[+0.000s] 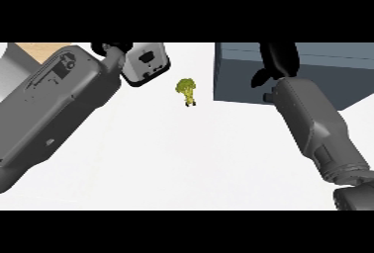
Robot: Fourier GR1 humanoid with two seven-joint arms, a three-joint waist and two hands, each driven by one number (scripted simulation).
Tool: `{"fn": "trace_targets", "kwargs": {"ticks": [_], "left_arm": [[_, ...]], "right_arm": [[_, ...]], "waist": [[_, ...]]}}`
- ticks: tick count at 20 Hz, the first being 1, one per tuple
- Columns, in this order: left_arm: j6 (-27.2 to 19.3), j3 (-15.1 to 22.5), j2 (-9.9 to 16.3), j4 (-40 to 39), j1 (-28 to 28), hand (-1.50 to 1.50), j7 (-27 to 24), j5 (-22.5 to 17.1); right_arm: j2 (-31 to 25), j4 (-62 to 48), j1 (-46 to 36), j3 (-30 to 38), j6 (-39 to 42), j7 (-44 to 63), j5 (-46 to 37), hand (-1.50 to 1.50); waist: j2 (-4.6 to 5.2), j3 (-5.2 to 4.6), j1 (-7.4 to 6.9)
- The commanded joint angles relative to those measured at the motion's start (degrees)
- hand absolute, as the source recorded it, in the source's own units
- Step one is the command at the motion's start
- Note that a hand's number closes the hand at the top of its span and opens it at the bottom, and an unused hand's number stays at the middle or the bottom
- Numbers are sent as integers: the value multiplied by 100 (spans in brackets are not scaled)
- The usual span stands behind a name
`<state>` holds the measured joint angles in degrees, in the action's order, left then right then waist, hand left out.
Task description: Pick up the can, place it into the drawer and close the drawer
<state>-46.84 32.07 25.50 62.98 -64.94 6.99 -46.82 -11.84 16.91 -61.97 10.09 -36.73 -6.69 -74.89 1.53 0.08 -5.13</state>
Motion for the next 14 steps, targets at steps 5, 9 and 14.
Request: {"fn": "trace_targets", "kwargs": {"ticks": [5,9,14], "left_arm": [[-66,13,224,588,279,-150,191,90],[-84,23,190,651,269,-150,184,155],[-112,11,186,752,393,-150,292,107]], "right_arm": [[-211,-370,-625,103,-164,289,-91,-150],[-443,-517,-819,301,247,-177,146,-150],[-35,-504,-936,1295,891,-972,1322,-150]], "waist": [[16,1,-204],[76,11,-223],[59,28,-231]]}}
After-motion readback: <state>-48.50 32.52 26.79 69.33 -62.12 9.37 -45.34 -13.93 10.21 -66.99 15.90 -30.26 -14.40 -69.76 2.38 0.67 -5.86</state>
